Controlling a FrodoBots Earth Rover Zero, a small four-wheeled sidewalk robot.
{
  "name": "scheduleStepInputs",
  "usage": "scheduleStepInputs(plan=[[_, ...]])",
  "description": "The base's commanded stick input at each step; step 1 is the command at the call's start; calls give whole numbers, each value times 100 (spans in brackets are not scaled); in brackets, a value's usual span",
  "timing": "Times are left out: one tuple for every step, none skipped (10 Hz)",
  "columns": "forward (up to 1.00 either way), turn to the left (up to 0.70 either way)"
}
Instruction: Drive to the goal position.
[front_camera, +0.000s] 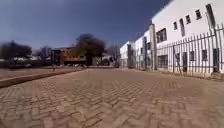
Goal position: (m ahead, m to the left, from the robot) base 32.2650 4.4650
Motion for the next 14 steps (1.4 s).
scheduleStepInputs(plan=[[100, 0], [100, 0], [100, 11], [100, 31], [100, 39], [100, 38], [100, 0], [100, 0], [100, 0], [100, 0], [100, 0], [100, 0], [100, 0], [100, 0]])
